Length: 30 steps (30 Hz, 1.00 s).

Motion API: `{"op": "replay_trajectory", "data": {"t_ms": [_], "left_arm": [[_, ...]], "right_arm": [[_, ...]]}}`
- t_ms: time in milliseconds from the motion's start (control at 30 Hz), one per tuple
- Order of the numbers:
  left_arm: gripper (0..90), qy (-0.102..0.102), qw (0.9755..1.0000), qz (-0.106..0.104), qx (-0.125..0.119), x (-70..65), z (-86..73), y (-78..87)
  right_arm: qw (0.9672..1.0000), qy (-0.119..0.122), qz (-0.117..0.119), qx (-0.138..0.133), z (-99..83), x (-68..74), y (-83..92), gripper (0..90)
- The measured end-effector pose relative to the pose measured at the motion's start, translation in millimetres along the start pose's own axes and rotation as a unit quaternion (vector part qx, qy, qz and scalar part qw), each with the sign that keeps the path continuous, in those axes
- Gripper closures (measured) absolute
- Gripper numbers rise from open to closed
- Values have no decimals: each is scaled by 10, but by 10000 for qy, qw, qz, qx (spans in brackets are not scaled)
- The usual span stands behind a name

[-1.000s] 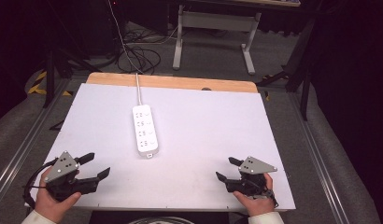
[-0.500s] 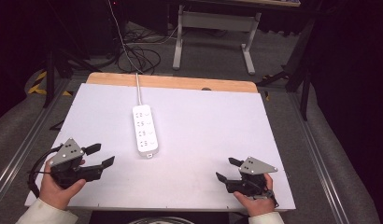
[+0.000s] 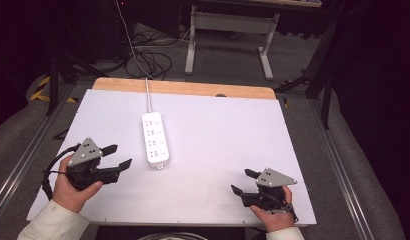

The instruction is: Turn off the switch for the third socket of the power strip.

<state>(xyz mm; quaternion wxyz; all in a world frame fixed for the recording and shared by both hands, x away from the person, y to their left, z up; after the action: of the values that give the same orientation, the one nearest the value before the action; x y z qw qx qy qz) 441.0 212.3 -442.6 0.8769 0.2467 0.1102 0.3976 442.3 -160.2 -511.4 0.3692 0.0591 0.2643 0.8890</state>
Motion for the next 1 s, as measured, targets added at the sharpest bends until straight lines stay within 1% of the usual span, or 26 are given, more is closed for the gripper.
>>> {"op": "replay_trajectory", "data": {"t_ms": [33,133,200,300,367,467,533,600,667,700,800,833,900,967,1000], "left_arm": [[353,-42,10000,-1,0,-1,34,-19],[369,-59,10000,-6,15,0,63,-42],[378,-80,9999,-63,39,-6,105,-87],[389,-92,9999,-65,33,-15,135,-116],[395,-72,9999,-122,37,-28,162,-149],[401,-37,9999,-111,54,-16,164,-175],[439,-8,9999,-104,68,-4,168,-201],[508,33,9999,-137,62,11,181,-231],[574,26,9999,-109,89,27,188,-252],[617,47,9999,-111,79,24,193,-272],[740,-40,9999,-11,126,48,210,-323],[793,-75,9998,-24,166,51,216,-337],[878,-58,9998,-64,180,42,225,-357],[898,-38,9997,-151,195,29,267,-423],[899,-60,9996,-157,235,29,275,-450]], "right_arm": [[10000,2,3,1,0,1,0,294],[10000,7,10,1,0,4,1,295],[10000,5,9,-1,0,4,2,294],[10000,8,10,4,-2,3,4,294],[10000,8,11,8,-3,2,3,294],[10000,11,17,1,-2,2,4,295],[10000,14,23,4,-3,5,4,295],[10000,28,23,3,-3,4,5,295],[10000,28,21,-1,-3,3,6,295],[10000,27,22,-1,-3,3,6,295],[10000,21,30,-3,0,7,5,295],[10000,23,31,-3,0,8,5,295],[10000,23,33,-6,0,9,6,294],[10000,21,34,-12,0,9,8,295],[10000,16,43,-22,1,10,8,294]]}}
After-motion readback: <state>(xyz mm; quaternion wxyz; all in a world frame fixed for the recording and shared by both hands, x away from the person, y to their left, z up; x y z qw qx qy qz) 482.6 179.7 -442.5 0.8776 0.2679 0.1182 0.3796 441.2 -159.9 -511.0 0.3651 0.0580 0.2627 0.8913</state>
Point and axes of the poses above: each handheld gripper's, and its own axes: y roughly backward along the jaws, z roughly out of its top, x roughly to its left, the point moved 9 cm from there along -y, roughly forward along the jaws, and after that the axes turned 3 degrees about -z, right-handed, at the moved point
